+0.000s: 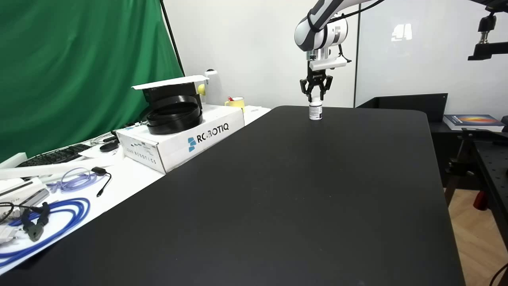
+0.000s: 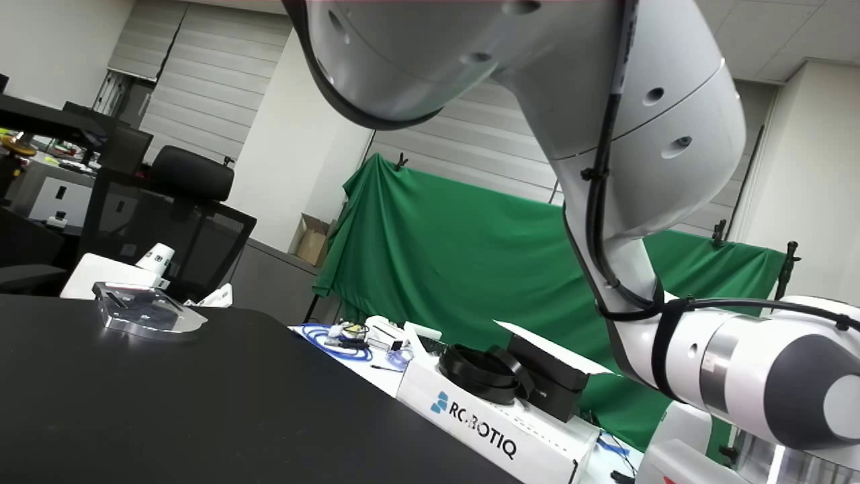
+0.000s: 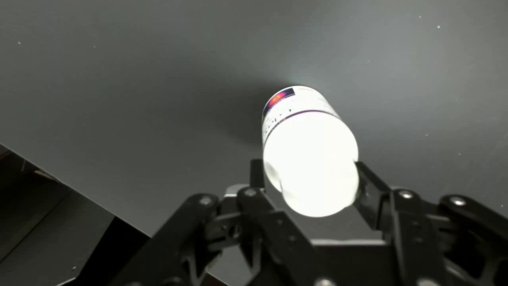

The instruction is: Move the bottle to the left

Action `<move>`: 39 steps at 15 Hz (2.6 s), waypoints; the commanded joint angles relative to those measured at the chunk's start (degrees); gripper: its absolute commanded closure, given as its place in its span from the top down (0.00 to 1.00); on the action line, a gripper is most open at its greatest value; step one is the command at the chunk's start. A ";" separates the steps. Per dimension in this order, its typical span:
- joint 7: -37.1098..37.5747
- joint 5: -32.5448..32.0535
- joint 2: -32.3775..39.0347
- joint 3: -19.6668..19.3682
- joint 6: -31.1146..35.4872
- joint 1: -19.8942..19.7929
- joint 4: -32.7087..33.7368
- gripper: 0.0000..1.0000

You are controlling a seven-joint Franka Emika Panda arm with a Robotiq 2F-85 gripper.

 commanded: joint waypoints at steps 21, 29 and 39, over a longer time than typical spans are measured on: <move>-4.84 -0.80 -22.51 5.36 3.00 18.33 -21.31 0.20; -9.92 -1.74 -36.59 10.16 7.80 25.26 -43.63 0.20; -25.47 -4.11 -58.50 9.24 7.47 22.81 -75.65 0.20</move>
